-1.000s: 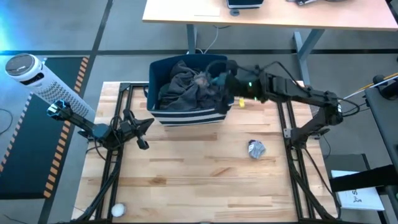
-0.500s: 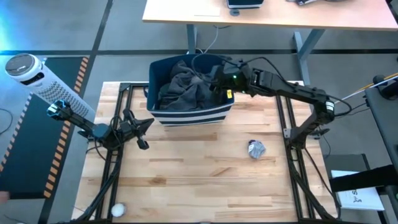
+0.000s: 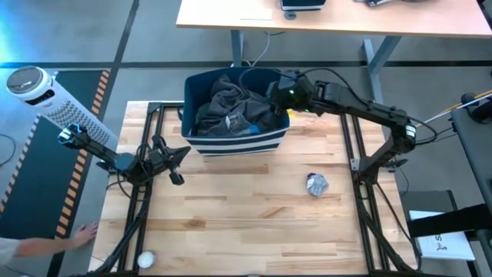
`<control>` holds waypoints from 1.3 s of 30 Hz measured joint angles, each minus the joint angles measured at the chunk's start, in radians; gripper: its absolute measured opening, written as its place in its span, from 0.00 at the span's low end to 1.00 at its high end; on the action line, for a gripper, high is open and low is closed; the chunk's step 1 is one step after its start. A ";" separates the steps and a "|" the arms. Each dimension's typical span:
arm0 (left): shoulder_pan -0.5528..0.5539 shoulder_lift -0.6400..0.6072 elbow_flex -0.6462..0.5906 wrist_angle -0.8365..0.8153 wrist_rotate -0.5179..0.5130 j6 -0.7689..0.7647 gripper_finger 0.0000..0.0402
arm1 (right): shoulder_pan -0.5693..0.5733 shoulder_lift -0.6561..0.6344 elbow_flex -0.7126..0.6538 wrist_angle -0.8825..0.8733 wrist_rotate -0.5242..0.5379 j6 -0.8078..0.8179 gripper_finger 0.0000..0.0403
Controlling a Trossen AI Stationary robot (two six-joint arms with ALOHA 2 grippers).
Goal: Sort clothes
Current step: Put the gray sock into the blue laundry organizer
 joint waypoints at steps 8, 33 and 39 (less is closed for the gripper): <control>0.000 -0.002 0.000 0.006 0.000 0.006 0.00 | 0.050 -0.108 0.000 -0.208 -0.050 0.015 0.02; 0.074 -0.085 -0.071 -0.172 0.273 -0.186 0.00 | 0.415 -0.707 -0.837 0.143 -0.148 0.431 0.01; 0.139 -0.112 -0.071 -0.254 0.350 -0.271 0.00 | 0.466 -0.739 -0.864 0.139 -0.147 0.464 0.03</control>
